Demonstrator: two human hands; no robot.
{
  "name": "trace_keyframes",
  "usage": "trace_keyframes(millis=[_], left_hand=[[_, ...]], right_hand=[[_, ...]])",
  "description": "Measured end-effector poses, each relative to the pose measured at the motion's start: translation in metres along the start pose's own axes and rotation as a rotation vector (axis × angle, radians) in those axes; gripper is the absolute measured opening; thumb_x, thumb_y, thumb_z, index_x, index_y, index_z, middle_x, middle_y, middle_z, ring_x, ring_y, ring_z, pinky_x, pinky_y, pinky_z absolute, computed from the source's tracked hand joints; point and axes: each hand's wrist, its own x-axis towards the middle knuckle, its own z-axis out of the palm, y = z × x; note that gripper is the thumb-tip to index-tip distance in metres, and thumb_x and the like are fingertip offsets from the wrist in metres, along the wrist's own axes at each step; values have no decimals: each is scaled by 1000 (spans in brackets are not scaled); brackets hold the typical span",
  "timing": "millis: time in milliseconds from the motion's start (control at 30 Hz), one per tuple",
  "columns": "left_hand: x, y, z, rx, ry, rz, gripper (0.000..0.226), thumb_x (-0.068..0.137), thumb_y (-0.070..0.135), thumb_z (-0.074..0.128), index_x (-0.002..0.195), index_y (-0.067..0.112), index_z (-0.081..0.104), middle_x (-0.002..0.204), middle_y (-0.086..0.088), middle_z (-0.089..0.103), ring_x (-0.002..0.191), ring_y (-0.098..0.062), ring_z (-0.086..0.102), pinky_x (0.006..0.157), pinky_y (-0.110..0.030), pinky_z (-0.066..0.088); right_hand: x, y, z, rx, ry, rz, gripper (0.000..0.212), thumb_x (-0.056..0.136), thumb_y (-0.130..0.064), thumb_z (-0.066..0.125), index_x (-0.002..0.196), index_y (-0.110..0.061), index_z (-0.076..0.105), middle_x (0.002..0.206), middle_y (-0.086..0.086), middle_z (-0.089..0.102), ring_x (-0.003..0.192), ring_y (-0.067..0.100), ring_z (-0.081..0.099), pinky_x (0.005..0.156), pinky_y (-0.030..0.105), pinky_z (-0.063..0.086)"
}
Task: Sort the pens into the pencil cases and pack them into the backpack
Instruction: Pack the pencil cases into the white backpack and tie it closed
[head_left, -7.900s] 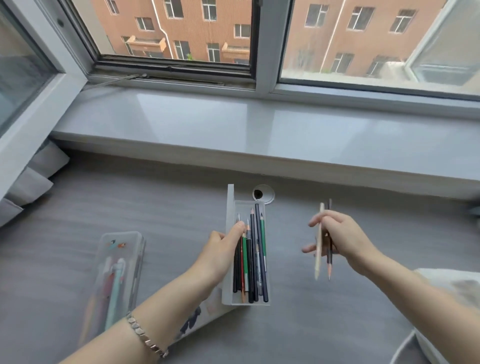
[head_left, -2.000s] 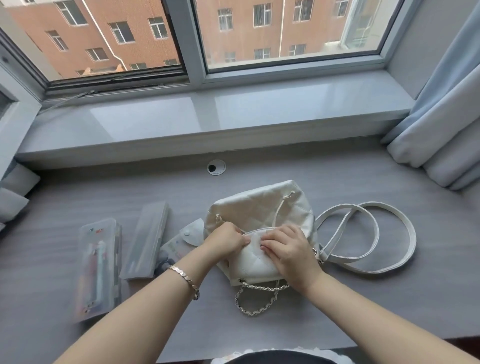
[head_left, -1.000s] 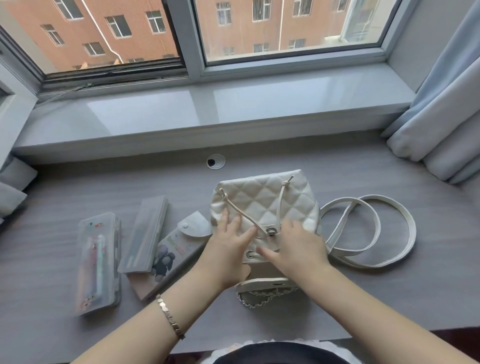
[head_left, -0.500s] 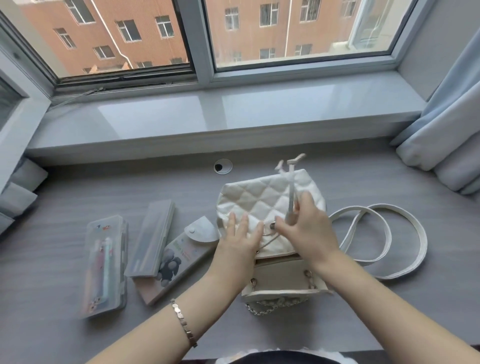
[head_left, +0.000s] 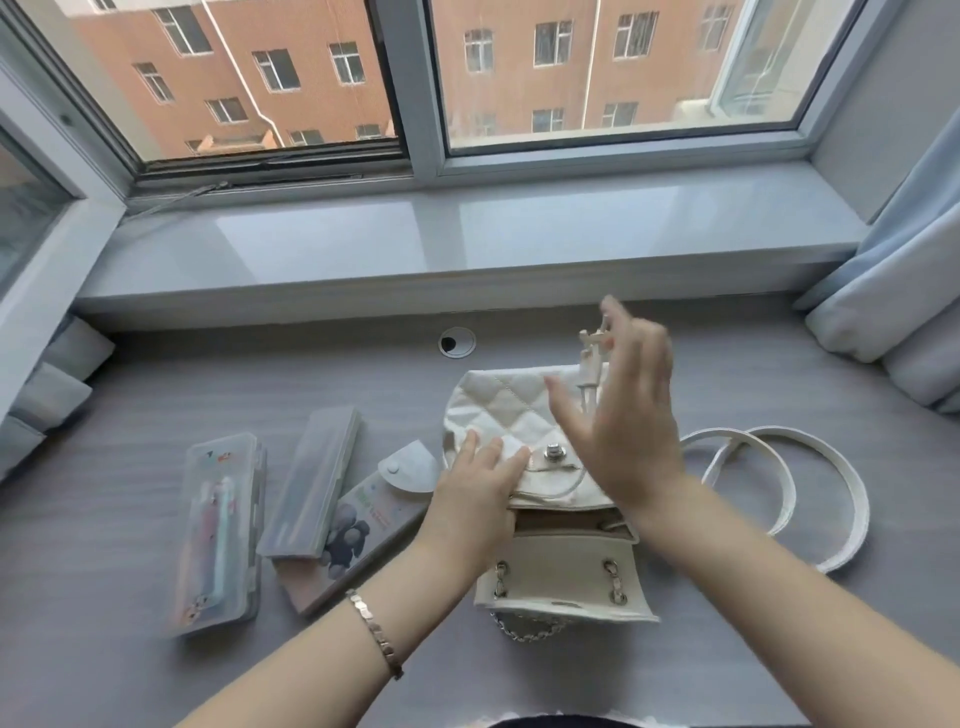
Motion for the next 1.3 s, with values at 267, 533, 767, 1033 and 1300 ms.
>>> trace_keyframes(millis=[267,533,767,1033,1300], left_hand=[[36,20,-36,-193,279,-112,24,91,26,48,86,9,63,93,-14,67,92,-33,57,66,-31,35],[76,20,-103,-272,275,-289,25,82,21,47,58,15,45,78,-18,67,81,-36,64,67,-34,47],[93,-14,-109,-153,125,-436,20,81,17,51,75,2,62,74,-16,70,62,-32,69,63,-38,60],[70,11,-77,-55,198,-317,21,83,32,54,78,12,59,88,-11,66,88,-33,60,65,-28,37],[6,-62,-60,-421,495,-363,36,92,24,54,126,12,53,135,-6,51,125,-19,47,103,-27,35]], right_hand=[[-40,5,4,-248,-483,-251,23,66,-20,72,86,-11,66,87,4,65,89,26,59,77,33,48],[9,0,-17,-570,-950,-358,20,90,-15,51,109,-9,53,109,10,57,101,32,58,67,32,35],[-7,-15,-44,-561,-1069,-568,23,80,4,48,98,-8,59,102,10,61,90,32,61,50,30,32],[12,-3,-34,-195,-884,-137,28,93,-42,44,91,-23,65,90,0,63,88,20,57,68,27,40],[23,6,2,-173,-549,29,36,91,-27,50,127,-23,49,123,-2,46,104,24,48,74,33,48]])
